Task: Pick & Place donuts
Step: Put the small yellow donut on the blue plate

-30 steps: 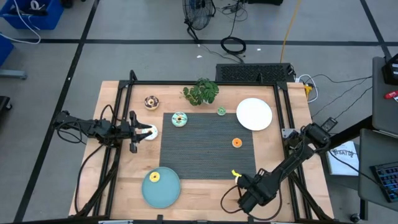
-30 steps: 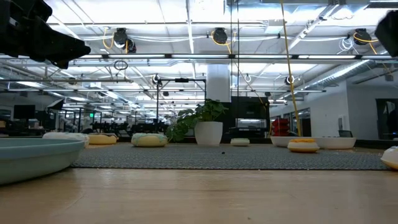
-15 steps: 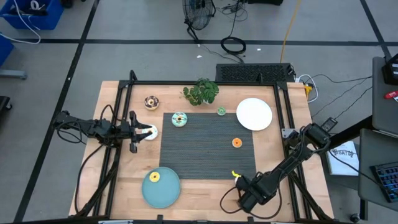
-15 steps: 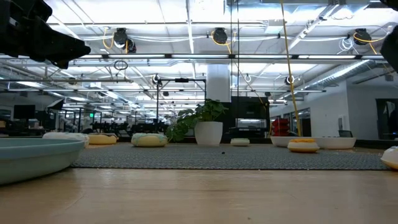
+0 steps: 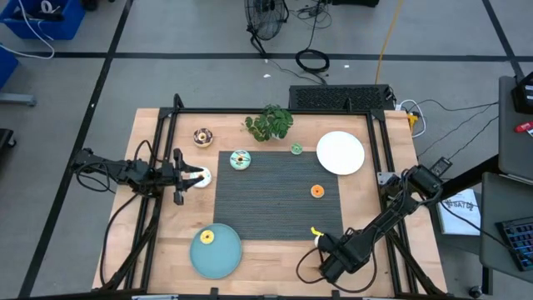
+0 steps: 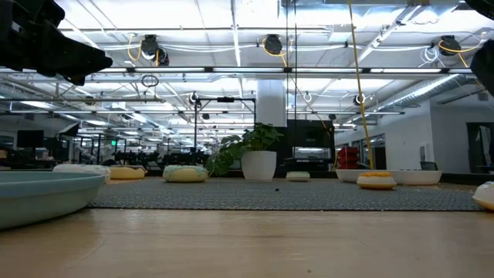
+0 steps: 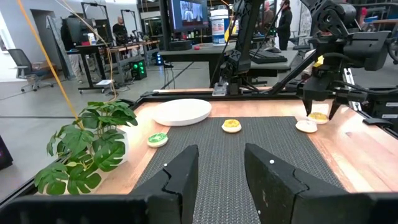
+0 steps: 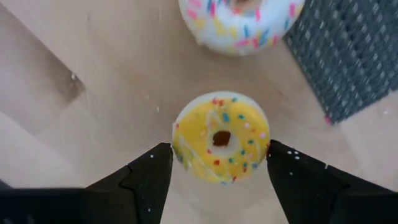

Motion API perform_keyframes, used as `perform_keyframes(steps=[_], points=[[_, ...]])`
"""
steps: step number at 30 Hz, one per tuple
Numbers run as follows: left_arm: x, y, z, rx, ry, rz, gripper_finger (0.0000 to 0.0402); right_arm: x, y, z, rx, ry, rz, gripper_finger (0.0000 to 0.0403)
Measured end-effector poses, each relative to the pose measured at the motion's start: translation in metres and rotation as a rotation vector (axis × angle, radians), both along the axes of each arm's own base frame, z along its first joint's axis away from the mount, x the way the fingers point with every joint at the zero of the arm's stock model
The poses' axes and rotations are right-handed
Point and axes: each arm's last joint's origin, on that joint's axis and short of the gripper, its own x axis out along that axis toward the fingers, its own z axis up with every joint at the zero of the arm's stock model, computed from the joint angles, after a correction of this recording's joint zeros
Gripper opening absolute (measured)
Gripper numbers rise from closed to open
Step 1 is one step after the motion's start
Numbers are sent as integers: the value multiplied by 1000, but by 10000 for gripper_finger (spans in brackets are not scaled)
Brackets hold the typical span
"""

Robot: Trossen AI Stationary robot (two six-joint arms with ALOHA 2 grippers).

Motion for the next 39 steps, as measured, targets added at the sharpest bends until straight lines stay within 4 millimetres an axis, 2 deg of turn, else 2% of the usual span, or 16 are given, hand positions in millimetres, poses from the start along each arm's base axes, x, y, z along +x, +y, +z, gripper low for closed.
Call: perform_keyframes(steps=[5,13,21,26,30,36,39], points=[[0,0,0,0,0,0,134,0,-1,-1,-23,-24,6,242],[0,0,0,0,0,0,133,-10,-8,-22,34,25,-3,239],[0,0,0,0,0,0,134,-11,-9,-20,58,37,13,185],[0,0,0,0,0,0,134,-13,-11,-5,79,-21,-7,144],[0,0,0,0,1,0,134,-13,-14,21,106,-161,-14,122],[0,0,0,1,1,0,134,-17,-22,55,33,-417,40,107],[0,0,0,0,1,0,134,-17,-26,63,-29,-513,71,107]])
